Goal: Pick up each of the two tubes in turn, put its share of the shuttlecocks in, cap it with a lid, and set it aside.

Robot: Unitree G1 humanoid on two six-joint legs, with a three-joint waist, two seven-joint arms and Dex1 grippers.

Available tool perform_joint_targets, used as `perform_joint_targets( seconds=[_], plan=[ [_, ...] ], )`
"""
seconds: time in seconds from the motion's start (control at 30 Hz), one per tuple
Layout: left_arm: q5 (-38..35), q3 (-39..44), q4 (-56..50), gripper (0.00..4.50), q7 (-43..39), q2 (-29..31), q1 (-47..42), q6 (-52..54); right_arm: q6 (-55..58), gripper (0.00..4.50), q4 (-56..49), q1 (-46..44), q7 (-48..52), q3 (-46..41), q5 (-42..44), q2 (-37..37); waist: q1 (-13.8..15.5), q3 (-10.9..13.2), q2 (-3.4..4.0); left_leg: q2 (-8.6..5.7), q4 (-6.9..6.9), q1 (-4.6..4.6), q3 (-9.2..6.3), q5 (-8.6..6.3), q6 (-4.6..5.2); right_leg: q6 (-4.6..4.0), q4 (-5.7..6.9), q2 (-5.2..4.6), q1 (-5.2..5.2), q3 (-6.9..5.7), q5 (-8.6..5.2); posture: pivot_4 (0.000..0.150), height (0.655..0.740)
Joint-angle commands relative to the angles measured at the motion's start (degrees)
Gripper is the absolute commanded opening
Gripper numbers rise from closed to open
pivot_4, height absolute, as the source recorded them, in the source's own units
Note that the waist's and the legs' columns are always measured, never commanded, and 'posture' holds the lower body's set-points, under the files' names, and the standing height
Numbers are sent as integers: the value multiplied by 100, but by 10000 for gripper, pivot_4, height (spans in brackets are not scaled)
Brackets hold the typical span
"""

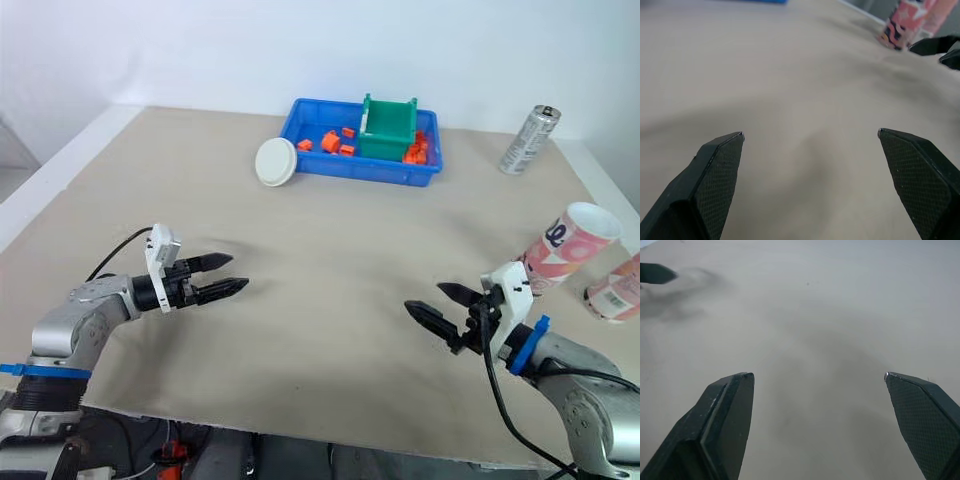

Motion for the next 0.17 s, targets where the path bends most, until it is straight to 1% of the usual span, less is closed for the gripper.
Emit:
perform_joint_targets(
  seconds=[0.03,0.17],
  plan=[
    [-48,76,-371,45000,297,15,115,36,-169,44727,155,-106,-1,-19,-40,43,7,-2,-1,1,-1,-6,3,0,0,2,-4,0,11,0,-2,1500,7275],
    [-9,36,-347,45000,367,23,162,-97,-298,44727,303,-128,4,139,-180,114,-1,-2,-1,2,-8,-17,1,0,0,4,-4,7,4,0,-12,1500,7275]
  ],
)
